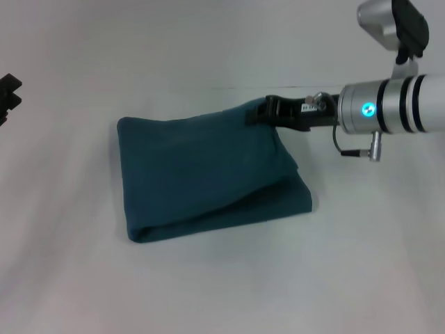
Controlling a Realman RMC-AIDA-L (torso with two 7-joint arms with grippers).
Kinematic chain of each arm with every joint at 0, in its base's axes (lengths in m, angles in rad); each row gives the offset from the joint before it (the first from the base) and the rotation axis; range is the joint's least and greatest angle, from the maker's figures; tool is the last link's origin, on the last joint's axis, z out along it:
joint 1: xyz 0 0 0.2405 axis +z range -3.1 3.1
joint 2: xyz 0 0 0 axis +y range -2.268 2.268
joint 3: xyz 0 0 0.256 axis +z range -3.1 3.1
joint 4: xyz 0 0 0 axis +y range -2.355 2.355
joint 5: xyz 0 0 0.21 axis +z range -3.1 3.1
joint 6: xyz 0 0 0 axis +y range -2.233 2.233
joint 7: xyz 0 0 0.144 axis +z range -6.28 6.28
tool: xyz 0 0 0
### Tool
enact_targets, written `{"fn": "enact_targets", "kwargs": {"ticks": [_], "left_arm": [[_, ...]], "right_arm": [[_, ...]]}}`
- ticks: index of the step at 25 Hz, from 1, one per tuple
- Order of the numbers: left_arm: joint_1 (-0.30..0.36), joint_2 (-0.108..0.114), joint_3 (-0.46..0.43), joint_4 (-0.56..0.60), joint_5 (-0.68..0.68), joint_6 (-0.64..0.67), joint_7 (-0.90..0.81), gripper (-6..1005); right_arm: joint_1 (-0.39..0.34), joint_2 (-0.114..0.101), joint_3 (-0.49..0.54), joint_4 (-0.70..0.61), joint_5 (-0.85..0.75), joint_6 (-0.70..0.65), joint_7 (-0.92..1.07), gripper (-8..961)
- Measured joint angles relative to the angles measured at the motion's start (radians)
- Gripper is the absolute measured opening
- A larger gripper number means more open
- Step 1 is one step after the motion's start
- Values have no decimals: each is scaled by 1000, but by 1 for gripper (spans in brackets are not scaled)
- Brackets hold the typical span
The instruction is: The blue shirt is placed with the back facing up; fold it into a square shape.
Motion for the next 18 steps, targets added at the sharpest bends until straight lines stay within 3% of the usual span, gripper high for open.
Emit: {"fn": "enact_targets", "kwargs": {"ticks": [4,18], "left_arm": [[0,0,0,0,-3,0,0,368],[0,-1,0,0,-4,-9,0,368]], "right_arm": [[11,-9,-4,-14,-31,5,10,145],[19,-11,-3,66,-117,67,65,165]]}}
